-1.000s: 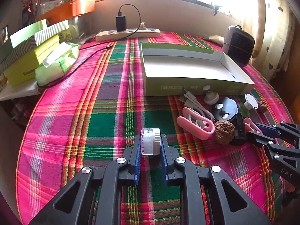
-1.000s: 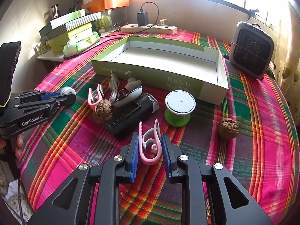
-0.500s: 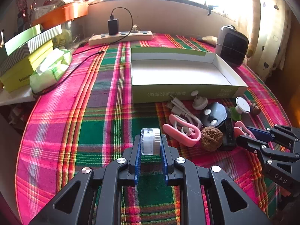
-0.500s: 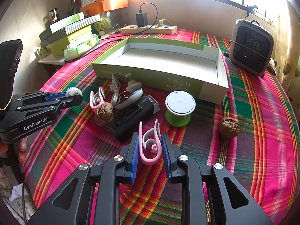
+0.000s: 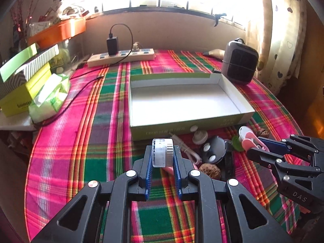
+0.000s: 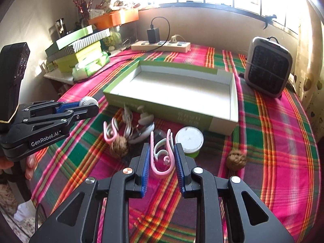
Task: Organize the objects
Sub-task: 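Carry the white cap with the left tool while the right tool carries the ear hook into the box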
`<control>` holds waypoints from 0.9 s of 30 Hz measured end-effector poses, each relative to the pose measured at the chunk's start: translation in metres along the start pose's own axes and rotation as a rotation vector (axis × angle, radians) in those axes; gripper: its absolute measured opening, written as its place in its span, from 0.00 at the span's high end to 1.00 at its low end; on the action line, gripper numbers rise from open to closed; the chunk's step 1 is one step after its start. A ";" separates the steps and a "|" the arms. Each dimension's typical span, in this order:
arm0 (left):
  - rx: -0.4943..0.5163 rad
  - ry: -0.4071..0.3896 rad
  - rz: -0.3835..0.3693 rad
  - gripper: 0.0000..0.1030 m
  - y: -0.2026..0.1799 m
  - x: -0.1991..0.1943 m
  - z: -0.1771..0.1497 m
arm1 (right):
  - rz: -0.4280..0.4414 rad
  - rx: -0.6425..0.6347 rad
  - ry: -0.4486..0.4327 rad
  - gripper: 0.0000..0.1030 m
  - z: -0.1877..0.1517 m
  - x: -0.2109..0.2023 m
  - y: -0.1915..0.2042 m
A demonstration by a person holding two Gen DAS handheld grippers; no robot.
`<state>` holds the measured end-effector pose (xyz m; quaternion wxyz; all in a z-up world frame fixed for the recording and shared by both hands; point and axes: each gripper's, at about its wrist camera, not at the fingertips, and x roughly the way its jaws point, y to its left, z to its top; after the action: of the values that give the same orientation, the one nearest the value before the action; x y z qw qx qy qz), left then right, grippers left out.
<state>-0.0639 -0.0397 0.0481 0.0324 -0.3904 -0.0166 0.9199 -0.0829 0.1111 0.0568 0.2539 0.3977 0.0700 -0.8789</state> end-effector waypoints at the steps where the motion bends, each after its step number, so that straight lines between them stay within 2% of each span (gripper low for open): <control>1: 0.003 -0.004 -0.007 0.84 -0.001 0.000 0.004 | -0.001 0.003 -0.002 0.76 0.003 0.000 -0.001; 4: -0.002 0.005 -0.039 0.84 -0.002 0.007 0.016 | -0.006 -0.001 -0.011 0.76 0.015 0.002 -0.003; 10: 0.018 -0.006 -0.043 0.84 -0.007 0.017 0.035 | -0.022 -0.002 -0.028 0.76 0.038 0.006 -0.008; 27: -0.002 0.051 -0.063 0.84 0.006 0.074 0.090 | -0.045 0.068 0.025 0.76 0.102 0.066 -0.041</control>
<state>-0.1804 -0.0413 0.0572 0.0615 -0.4130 -0.0291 0.9082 -0.2076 0.0874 0.0744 0.2192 0.4154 0.0521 -0.8813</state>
